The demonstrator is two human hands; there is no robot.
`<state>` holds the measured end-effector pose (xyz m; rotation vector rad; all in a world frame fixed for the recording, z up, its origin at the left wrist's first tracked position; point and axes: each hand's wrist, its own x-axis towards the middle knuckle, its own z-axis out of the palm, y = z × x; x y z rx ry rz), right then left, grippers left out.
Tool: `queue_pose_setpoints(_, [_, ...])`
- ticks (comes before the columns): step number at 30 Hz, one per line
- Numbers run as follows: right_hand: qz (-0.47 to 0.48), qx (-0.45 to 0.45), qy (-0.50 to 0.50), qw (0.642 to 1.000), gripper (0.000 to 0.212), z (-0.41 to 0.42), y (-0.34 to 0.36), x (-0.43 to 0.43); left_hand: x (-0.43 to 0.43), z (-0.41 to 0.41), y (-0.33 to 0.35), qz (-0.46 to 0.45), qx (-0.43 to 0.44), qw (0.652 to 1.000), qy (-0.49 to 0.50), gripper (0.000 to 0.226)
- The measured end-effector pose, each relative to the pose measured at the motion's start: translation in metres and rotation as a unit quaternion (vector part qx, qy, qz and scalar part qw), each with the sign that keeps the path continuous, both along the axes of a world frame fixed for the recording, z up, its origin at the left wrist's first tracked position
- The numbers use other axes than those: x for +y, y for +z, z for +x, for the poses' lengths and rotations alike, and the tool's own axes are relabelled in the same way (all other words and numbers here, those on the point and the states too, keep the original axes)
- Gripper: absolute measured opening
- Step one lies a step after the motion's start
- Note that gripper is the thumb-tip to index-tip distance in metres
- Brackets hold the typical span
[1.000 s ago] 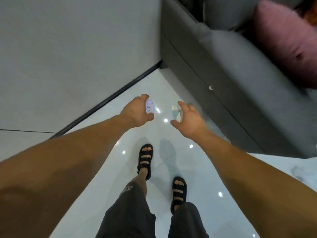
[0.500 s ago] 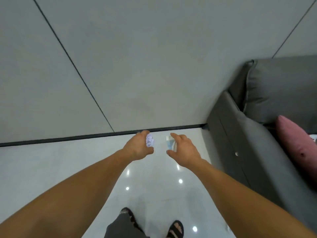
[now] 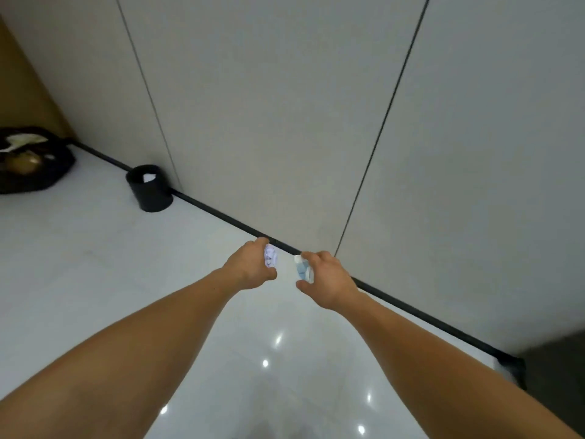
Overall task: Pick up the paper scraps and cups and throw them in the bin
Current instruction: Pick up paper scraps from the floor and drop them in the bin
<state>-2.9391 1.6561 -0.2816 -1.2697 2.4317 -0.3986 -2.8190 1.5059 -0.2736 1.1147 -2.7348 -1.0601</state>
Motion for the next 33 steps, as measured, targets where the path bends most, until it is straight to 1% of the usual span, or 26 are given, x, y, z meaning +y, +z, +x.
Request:
queue_pose_setpoints(3, [-0.015, 0.014, 0.084, 0.996, 0.067, 0.047, 0.005, -0.072, -0.055, 0.055, 0.000, -0.016, -0.016, 0.998, 0.054, 0.062])
queue_pose_setpoints(5, [-0.018, 0.020, 0.125, 0.992, 0.068, 0.068, 0.009, -0.114, -0.085, 0.083, -0.001, -0.020, -0.026, 0.996, 0.085, 0.066])
queue_pose_setpoints(11, [-0.024, 0.008, 0.179, 0.984, 0.067, 0.096, 0.010, -0.224, -0.169, 0.135, -0.007, -0.019, -0.024, 0.987, 0.159, 0.064])
queue_pose_setpoints(15, [-0.025, 0.005, 0.219, 0.975, 0.066, 0.096, 0.000, -0.299, -0.233, 0.148, -0.012, -0.011, -0.034, 0.978, 0.205, 0.067])
queue_pose_setpoints(22, [-0.023, -0.007, 0.261, 0.965, 0.066, 0.076, 0.005, -0.439, -0.344, 0.136, -0.002, -0.004, -0.038, 0.960, 0.277, 0.075])
queue_pose_setpoints(26, [-0.022, -0.001, 0.277, 0.961, 0.066, 0.065, 0.009, -0.513, -0.398, 0.135, 0.003, 0.002, -0.013, 0.949, 0.314, 0.065])
queue_pose_setpoints(30, [-0.011, -0.002, 0.292, 0.956, 0.066, 0.075, 0.004, -0.575, -0.454, 0.151, -0.001, 0.017, -0.004, 0.943, 0.333, 0.038])
queue_pose_setpoints(31, [-0.008, -0.003, 0.296, 0.955, 0.066, 0.080, 0.000, -0.592, -0.470, 0.156, -0.003, 0.023, 0.000, 0.941, 0.338, 0.035])
queue_pose_setpoints(33, [-0.003, 0.001, 0.298, 0.954, 0.066, 0.091, -0.005, -0.628, -0.507, 0.166, -0.007, 0.027, 0.003, 0.942, 0.336, 0.036])
